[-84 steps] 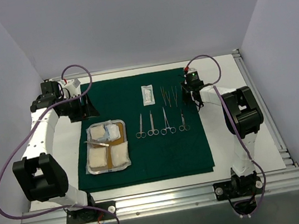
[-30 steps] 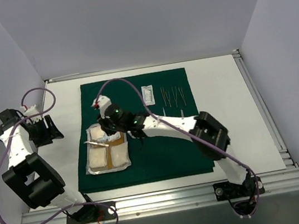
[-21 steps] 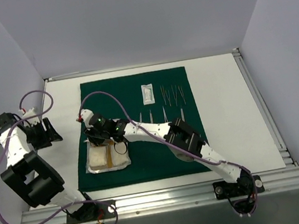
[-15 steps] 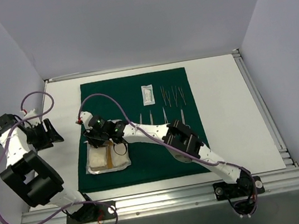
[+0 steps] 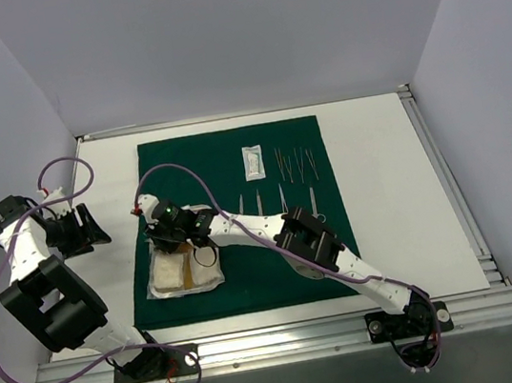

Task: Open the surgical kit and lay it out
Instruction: Pick up the medical item from the container, then place the medical item in the surgical kit.

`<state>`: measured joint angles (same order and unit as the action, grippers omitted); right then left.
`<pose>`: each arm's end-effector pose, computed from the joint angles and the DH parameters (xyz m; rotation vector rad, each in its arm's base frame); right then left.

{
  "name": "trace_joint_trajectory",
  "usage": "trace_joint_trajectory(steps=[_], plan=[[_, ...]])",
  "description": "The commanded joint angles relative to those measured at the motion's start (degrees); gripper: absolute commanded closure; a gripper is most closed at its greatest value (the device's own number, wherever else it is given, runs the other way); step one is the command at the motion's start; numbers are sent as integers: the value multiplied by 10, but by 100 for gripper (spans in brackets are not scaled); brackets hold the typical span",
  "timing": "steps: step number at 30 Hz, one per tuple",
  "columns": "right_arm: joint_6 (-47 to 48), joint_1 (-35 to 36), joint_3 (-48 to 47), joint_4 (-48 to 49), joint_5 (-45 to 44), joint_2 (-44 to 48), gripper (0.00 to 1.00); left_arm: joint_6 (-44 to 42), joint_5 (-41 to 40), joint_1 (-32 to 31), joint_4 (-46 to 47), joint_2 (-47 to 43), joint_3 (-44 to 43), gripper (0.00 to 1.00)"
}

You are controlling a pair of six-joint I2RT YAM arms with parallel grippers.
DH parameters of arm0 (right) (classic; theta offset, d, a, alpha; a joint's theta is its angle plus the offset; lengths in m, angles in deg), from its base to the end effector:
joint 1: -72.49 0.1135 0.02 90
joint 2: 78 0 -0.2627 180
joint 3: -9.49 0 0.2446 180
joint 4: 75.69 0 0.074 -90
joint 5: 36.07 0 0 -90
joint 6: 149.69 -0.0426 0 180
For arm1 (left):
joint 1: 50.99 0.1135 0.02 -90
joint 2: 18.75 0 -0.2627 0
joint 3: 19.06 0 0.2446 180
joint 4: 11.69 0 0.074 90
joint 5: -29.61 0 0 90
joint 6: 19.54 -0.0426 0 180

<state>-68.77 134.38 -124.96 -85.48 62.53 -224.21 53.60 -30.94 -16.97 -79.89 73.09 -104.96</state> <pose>0.2704 0.5197 0.1671 -1.0134 1.8034 0.9423 0.2621 0.1516 0.2439 -0.2980 2.6222 -0.4681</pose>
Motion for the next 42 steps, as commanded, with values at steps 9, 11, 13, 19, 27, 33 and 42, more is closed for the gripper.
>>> trace_joint_trajectory(steps=[9, 11, 13, 19, 27, 33, 42], plan=[[-5, 2, 44, 58, -8, 92, 100, -29, 42, 3, -30, -12, -27, 31], [-6, 2, 61, 75, -12, 117, 100, -34, 53, 2, -43, -16, -34, 31], [-11, 1, 76, 91, -23, 147, 100, -47, 67, 0, -52, -19, -43, 32], [-37, -3, 156, 203, -77, 227, 100, -92, 114, -24, -94, -46, -67, 32], [-147, -54, 264, 392, -73, 309, 100, -137, 183, -120, -134, -96, -86, 29], [-209, -81, 401, 547, -77, 384, 100, -116, 235, -259, -122, -115, -119, 24], [-230, -76, 485, 661, -102, 437, 100, -49, 274, -322, -40, -114, -136, 30]])
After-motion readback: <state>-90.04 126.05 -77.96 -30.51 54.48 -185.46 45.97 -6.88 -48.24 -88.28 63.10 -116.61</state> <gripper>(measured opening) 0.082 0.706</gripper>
